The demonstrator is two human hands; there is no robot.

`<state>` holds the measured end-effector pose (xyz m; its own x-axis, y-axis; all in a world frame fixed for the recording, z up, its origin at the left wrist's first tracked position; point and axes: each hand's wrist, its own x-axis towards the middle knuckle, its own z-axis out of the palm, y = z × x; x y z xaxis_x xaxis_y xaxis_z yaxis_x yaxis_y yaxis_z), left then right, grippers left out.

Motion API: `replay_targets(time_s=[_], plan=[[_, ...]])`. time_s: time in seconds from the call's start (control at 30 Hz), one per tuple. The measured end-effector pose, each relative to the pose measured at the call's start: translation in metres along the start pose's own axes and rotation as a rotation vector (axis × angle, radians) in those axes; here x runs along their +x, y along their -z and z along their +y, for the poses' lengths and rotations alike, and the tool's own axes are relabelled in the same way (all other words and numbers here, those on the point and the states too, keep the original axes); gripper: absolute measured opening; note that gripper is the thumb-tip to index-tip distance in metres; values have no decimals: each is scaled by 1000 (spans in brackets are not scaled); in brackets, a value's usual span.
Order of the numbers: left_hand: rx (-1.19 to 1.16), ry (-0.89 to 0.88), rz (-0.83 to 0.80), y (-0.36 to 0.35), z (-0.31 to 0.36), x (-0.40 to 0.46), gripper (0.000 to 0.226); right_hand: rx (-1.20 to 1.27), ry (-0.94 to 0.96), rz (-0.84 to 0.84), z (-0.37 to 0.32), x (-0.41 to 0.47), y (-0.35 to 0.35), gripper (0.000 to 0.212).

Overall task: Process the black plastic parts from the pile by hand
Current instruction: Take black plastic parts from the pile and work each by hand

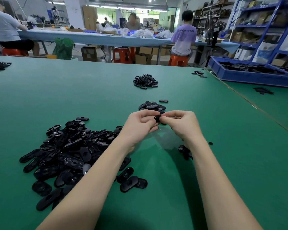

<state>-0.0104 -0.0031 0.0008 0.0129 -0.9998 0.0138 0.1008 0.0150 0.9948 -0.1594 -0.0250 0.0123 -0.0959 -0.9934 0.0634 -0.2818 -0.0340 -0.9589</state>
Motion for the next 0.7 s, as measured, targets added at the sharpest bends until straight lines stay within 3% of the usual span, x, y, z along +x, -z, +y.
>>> replay_targets(time_s=[0.47,0.7], plan=[[-168,119,-59,4,10,-2,30,9,-88,-78,-4,-2,12,19],[-125,120,-84,8,13,-5,27,81,-164,-166,4,0,15,22]])
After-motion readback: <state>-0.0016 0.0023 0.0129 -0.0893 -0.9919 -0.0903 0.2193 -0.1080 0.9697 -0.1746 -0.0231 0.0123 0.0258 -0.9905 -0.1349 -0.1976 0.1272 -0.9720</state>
